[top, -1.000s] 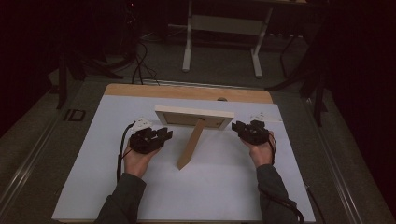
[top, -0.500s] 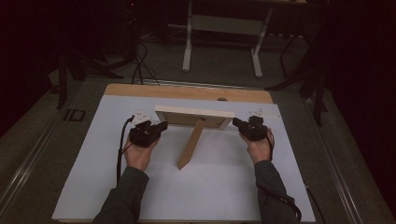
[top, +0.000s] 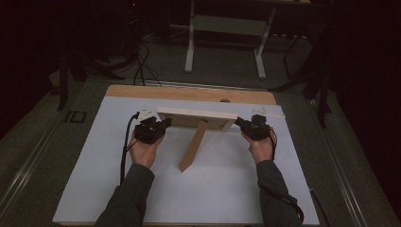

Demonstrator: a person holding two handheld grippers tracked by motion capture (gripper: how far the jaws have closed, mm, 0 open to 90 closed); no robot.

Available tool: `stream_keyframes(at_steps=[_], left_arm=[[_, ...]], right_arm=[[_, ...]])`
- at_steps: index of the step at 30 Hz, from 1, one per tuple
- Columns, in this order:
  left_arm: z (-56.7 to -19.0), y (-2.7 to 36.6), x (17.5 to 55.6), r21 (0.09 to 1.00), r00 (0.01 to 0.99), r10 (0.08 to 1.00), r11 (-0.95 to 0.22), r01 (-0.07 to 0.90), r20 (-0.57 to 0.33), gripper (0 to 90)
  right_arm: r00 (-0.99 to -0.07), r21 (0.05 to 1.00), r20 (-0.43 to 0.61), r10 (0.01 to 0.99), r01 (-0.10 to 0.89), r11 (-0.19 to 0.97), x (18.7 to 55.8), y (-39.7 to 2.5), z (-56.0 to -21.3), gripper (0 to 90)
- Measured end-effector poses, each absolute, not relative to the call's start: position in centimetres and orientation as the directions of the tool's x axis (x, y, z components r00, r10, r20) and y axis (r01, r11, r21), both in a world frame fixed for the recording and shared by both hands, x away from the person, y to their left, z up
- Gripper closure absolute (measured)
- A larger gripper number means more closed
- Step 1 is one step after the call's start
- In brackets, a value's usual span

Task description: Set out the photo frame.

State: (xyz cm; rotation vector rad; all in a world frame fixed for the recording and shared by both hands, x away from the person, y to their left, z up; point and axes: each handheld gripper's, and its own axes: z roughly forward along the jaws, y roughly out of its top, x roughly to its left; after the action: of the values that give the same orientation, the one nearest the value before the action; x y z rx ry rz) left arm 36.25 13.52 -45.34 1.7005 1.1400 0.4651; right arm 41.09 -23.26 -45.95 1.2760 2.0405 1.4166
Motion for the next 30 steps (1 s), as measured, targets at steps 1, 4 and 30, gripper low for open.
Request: stream_keyframes(at_steps=[1, 4, 30], left_arm=[[-45.3, 13.5, 36.3, 0.880, 0.483, 0.852, -0.060, 0.470, -0.200, 90.0], [-45.0, 13.5, 36.3, 0.884, 0.481, 0.854, -0.056, 0.465, -0.199, 90.0], [-44.4, 12.3, 36.7, 0.884, 0.500, 0.847, -0.084, 0.459, -0.179, 90.0]], right_arm=[[-0.535, 0.876, 0.201, 0.821, 0.473, 0.095, 41.1, -23.3, -45.8, 89.8], [-0.543, 0.879, 0.199, 0.816, 0.468, 0.097, 41.2, -23.1, -45.6, 89.8], [-0.552, 0.880, 0.212, 0.807, 0.467, 0.088, 42.1, -22.6, -44.8, 89.8]])
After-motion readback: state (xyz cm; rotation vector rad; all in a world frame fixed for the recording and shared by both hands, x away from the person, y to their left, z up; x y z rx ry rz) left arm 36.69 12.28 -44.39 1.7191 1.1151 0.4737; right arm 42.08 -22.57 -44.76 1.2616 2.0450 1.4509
